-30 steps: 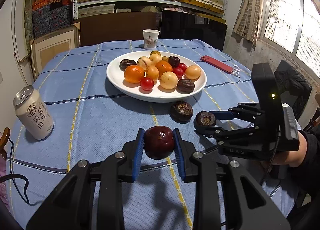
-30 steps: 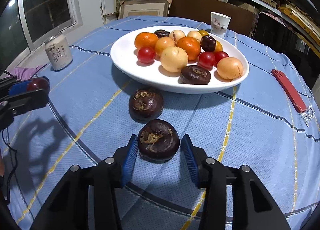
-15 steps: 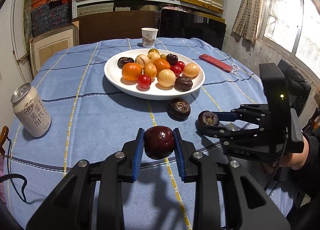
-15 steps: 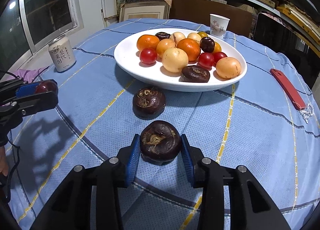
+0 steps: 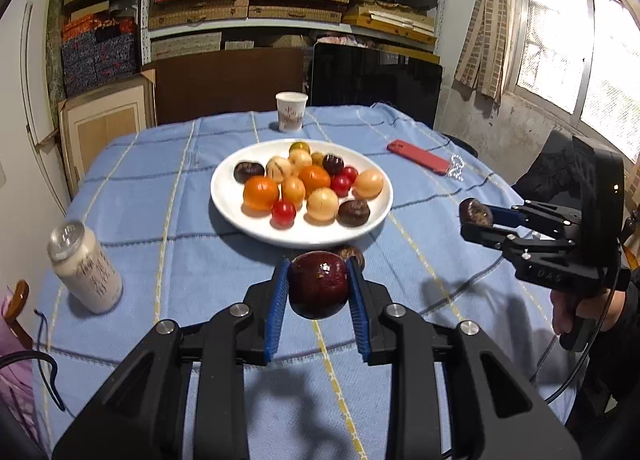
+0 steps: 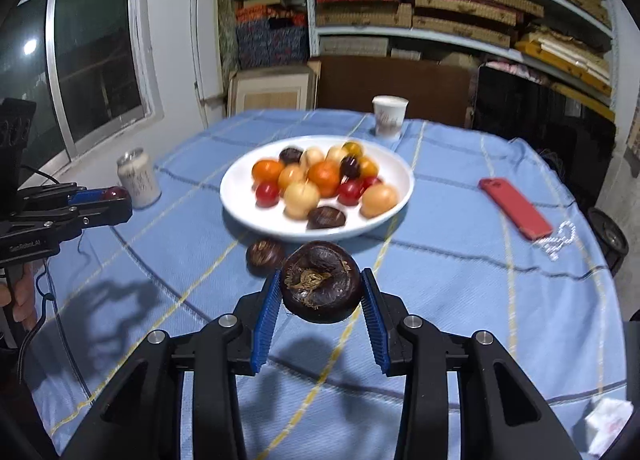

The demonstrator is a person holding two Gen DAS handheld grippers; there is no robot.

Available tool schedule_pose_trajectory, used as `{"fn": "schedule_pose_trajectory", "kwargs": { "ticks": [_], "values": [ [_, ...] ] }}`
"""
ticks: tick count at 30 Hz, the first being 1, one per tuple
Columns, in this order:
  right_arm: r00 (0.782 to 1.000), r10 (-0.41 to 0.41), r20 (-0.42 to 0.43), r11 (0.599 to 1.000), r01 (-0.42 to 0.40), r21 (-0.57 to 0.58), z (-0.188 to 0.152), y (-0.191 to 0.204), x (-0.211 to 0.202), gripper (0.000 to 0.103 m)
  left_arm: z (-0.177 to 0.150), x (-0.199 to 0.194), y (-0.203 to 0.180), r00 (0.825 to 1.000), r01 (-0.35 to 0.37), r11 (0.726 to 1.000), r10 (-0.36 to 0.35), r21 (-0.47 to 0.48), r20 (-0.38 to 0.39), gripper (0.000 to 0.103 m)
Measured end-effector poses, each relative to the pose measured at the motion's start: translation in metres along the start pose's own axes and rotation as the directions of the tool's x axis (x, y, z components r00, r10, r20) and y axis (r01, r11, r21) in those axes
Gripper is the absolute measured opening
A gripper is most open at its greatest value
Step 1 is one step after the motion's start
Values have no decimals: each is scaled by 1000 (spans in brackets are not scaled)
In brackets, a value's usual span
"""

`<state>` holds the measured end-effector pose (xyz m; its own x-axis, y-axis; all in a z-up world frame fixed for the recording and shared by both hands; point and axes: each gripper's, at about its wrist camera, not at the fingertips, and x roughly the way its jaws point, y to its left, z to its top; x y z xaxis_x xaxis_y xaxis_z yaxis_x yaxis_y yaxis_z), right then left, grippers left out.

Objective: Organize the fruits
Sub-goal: 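Carry both fruits over the plate and open both tools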

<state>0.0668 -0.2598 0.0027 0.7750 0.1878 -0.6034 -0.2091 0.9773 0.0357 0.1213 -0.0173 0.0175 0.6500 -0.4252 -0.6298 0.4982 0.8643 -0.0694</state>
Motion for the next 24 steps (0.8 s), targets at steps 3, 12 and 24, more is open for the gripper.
{"fn": "schedule_pose_trajectory", "kwargs": {
  "ticks": [3, 12, 24],
  "values": [
    [1000, -15, 21, 1000, 15, -2, 17, -10, -1, 40, 26, 0, -1, 1000, -1, 1000, 1, 22, 13, 28],
    [998, -35, 43, 997, 38, -69, 78, -23, 52, 40, 99, 70, 16, 1000, 15, 1000, -16, -25, -26, 28],
    [998, -63, 13, 991, 64, -120, 99, -20, 133, 64, 106, 172, 45, 995, -44, 996, 37, -79, -95, 72]
  ]
}}
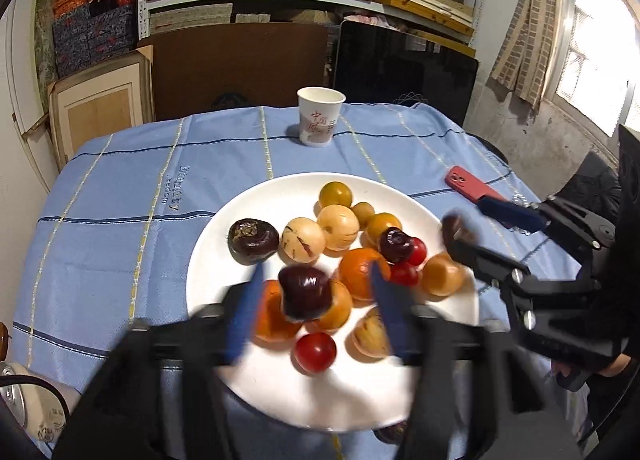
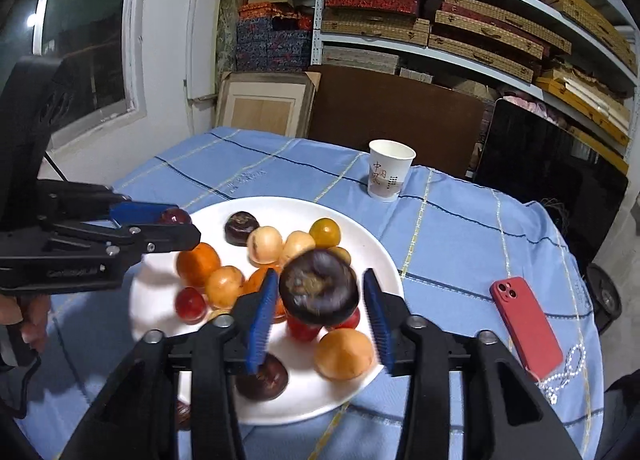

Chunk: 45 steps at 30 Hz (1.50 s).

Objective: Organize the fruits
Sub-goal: 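Carry both fruits over the plate and open both tools, then grasp the last dark brown fruit on the cloth with the left tool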

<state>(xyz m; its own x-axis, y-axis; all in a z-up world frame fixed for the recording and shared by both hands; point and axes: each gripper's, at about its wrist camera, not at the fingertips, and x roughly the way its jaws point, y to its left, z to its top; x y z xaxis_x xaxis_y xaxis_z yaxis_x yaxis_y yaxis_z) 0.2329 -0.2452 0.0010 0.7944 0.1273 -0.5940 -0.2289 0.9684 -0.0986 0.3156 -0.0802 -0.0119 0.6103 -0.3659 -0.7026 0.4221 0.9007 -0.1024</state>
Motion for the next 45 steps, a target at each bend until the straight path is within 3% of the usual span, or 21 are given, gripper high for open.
{"fn": "schedule_pose_trajectory", "kwargs": {
  "ticks": [8, 16, 18, 21, 24, 26, 28, 37, 41, 45],
  "values": [
    [1000, 24, -1, 1000, -24, 7, -23, -1, -19, 64, -19, -15, 9, 1000, -13, 1000, 13, -12, 11, 73],
    [981, 184, -61, 980, -188, -69, -74, 45, -57, 61, -92, -39, -29, 998, 30, 989, -22, 148, -54, 73],
    [976, 196, -91, 972, -206, -116, -85, 60, -56, 58, -108, -36, -37, 996, 42, 983, -26, 181, -87, 63],
    [970, 209, -128, 962, -227, -151, -94, 73, -51, 58, -127, -28, -45, 992, 52, 971, -24, 233, -122, 61],
    [965, 215, -149, 957, -238, -166, -97, 76, -43, 58, -129, -21, -46, 991, 68, 967, -38, 247, -125, 57],
    [961, 220, -167, 955, -247, -165, -95, 76, -34, 47, -127, -15, -48, 991, 76, 962, -44, 263, -125, 54],
    [953, 244, -180, 947, -274, -166, -94, 76, -30, 43, -124, -10, -49, 987, 109, 957, -73, 269, -140, 50],
    [931, 301, -204, 907, -346, -240, -94, 77, -22, 44, -121, -6, -44, 970, 220, 929, -177, 298, -164, 35],
    [905, 345, -250, 868, -409, -283, -98, 83, -18, 43, -123, -5, -51, 968, 237, 900, -186, 366, -168, 29],
    [904, 350, -247, 835, -421, -356, -97, 84, -19, 43, -122, -4, -52, 963, 263, 872, -212, 414, -164, 29]
  ]
}}
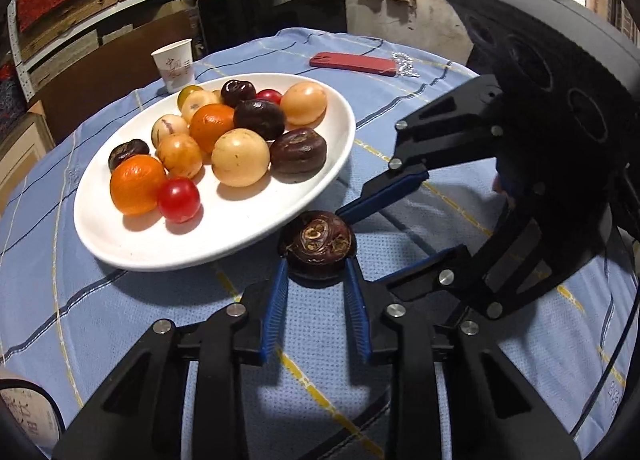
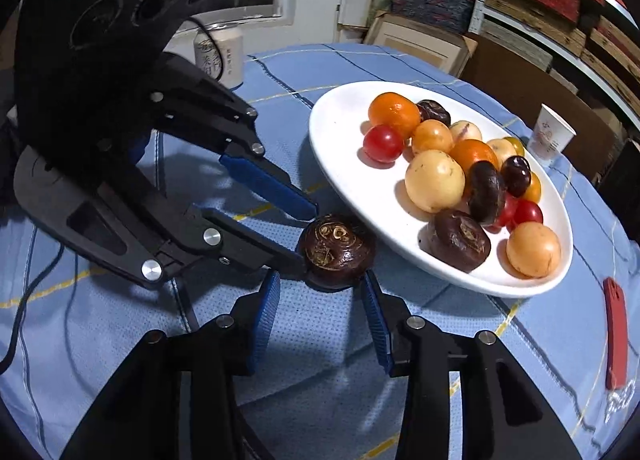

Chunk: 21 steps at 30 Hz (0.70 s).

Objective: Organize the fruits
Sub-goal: 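Grasp the last dark brown fruit on the cloth with the left tool, then close the right tool on the same dark fruit beside the left tool's fingers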

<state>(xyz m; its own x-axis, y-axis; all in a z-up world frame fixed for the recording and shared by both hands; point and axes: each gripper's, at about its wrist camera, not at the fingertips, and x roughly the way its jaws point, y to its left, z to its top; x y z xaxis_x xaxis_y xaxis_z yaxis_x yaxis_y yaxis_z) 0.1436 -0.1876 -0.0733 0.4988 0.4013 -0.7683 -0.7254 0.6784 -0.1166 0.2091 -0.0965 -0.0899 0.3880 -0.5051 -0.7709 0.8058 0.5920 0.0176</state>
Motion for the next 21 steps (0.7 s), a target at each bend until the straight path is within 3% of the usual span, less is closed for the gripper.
{"fn": "schedule_pose_trajectory", "kwargs": {
  "ticks": [2, 3, 6, 12, 21],
  "values": [
    [1000, -13, 9, 999, 13, -41, -1, 3, -2, 44, 0, 1, 0, 1000, 7, 1000, -7, 26, 4, 29],
    [1000, -26, 13, 998, 27, -62, -1, 4, -2, 50, 0, 1, 0, 1000, 10, 999, -10, 44, 4, 32],
    [1000, 0, 6, 999, 1, -50, 1, -2, -1, 53, 2, 2, 10, 1000, -13, 1000, 13, 19, -12, 53],
    [998, 65, 3, 998, -65, 16, 1, -17, 2, 49, -3, 5, 24, 998, 53, 998, -53, 22, -32, 50],
    [993, 120, -23, 991, -121, -60, 7, -15, 3, 47, -1, 8, 23, 997, 75, 995, -73, 60, -34, 49]
  ]
}}
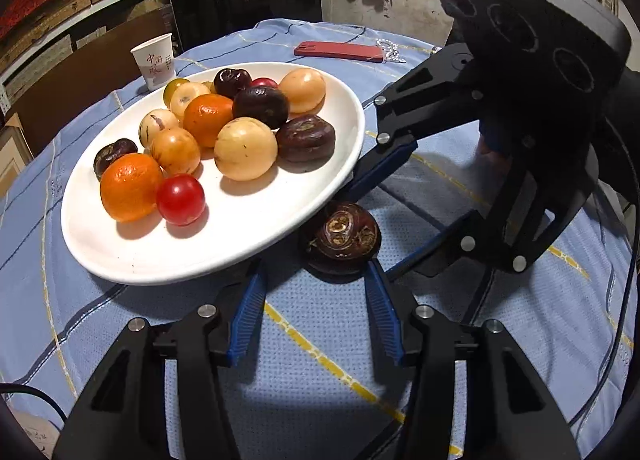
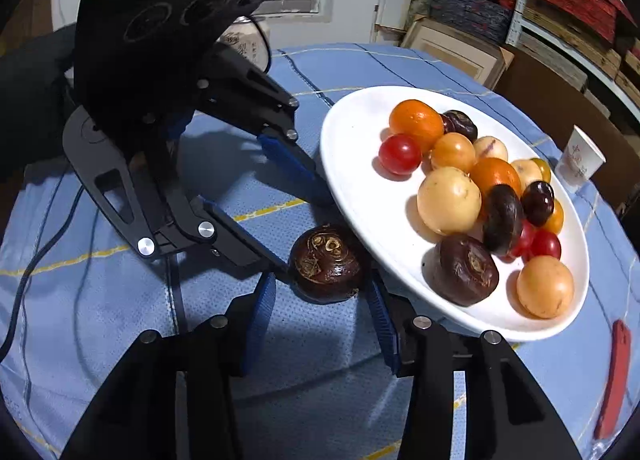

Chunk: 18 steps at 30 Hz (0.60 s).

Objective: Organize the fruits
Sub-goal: 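Close the right tool on the same dark fruit beside the left tool's fingers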

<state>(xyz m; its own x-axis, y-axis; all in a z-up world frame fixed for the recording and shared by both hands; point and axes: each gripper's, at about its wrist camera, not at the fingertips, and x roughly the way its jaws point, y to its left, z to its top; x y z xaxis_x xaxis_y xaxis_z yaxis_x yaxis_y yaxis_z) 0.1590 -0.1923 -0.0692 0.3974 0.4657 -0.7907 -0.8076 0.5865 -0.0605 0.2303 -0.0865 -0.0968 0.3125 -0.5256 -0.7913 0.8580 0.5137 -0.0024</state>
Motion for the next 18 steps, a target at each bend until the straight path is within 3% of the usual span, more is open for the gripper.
{"fn": "schedule_pose_trajectory", "kwargs": {
  "ticks": [1, 3, 9, 12, 14, 15, 18],
  "values": [
    [1000, 1, 3, 1000, -1, -4, -1, 0, -1, 47, 0, -1, -2, 1000, 3, 1000, -3, 2, 1, 46],
    [1000, 1, 8, 1000, -1, 2, -3, 1, -3, 47, -1, -2, -9, 1000, 16, 999, -16, 28, 6, 30],
    [1000, 20, 20, 999, -21, 25, -15, 11, -11, 46, -3, -3, -19, 999, 51, 998, -51, 26, -3, 30],
    [1000, 25, 12, 1000, -25, 9, -22, 19, -17, 41, -6, -5, -32, 999, 40, 995, -39, 87, -12, 30],
    [1000, 16, 12, 1000, -16, 11, -24, 16, -18, 37, -7, -5, -32, 999, 42, 995, -41, 93, -12, 39],
    [1000, 2, 11, 1000, -3, 12, -24, 14, -19, 37, -7, -4, -32, 999, 41, 994, -40, 97, -13, 53],
    [1000, -5, 10, 1000, 5, 15, -21, 11, -17, 37, -5, -3, -35, 999, 52, 990, -51, 131, -9, 58]
  ]
}}
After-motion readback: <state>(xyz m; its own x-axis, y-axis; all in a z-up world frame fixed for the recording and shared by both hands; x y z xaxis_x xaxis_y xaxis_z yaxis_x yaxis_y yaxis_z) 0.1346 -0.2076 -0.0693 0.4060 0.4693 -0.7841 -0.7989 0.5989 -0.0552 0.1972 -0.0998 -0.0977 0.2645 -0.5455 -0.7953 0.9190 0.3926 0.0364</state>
